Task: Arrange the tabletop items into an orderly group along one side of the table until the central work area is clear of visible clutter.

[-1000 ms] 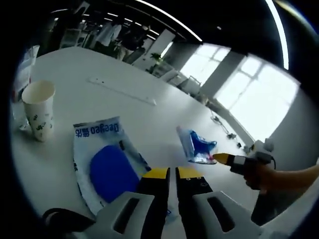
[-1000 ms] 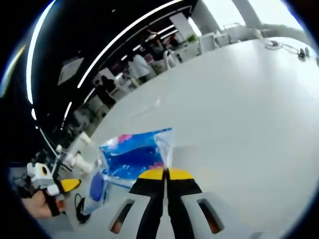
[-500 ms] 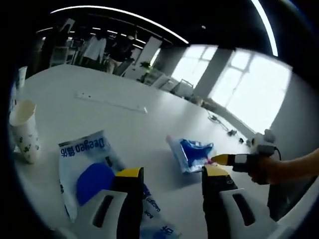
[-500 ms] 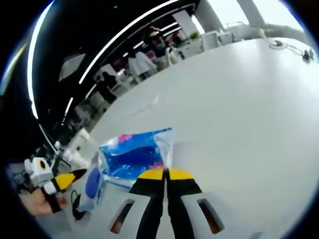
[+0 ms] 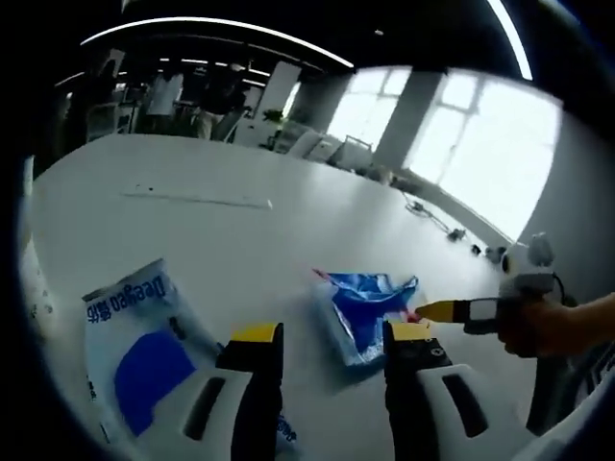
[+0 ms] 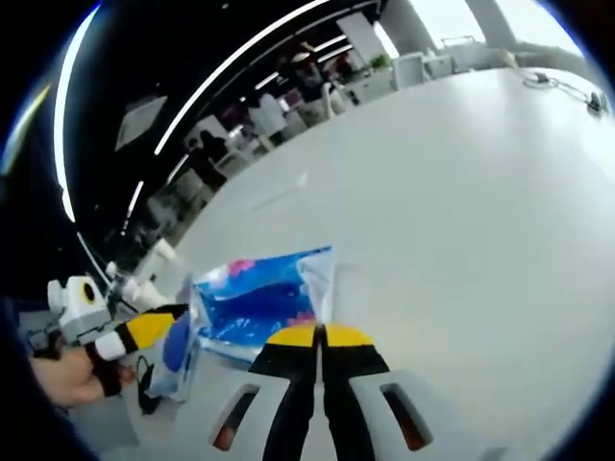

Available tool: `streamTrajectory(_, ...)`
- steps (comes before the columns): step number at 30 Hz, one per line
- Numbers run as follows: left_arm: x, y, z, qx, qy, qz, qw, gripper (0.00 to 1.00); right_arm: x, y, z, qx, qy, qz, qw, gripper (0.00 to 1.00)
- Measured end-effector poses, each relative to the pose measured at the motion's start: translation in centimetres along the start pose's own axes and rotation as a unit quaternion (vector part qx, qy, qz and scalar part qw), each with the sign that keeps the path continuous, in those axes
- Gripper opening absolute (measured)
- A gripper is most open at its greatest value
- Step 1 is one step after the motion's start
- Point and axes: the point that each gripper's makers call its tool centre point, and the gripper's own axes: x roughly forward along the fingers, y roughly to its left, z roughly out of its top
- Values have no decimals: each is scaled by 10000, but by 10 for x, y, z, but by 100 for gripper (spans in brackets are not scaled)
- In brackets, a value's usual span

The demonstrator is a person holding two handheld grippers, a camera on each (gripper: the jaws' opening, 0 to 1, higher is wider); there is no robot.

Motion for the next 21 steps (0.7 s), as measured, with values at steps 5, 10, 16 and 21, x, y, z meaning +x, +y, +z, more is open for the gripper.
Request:
streamTrajectory(5,13,-10,-1,121,151,-58,9998,22,2,1,1,7,-6,54,10000,0)
streamTrajectory(10,20,-8,1,279,244,78,9993,9,2,-3,2,48,-31,35,10000,0)
streamTrajectory(16,23,-1,-6,88,443,233,9987,5,2,-4,2,-14,-28,32,10000,0)
streamTrajectory(21,24,0,-16,96,585,311,9978,4,3,-3,-2,-301,66,-16,9995,0)
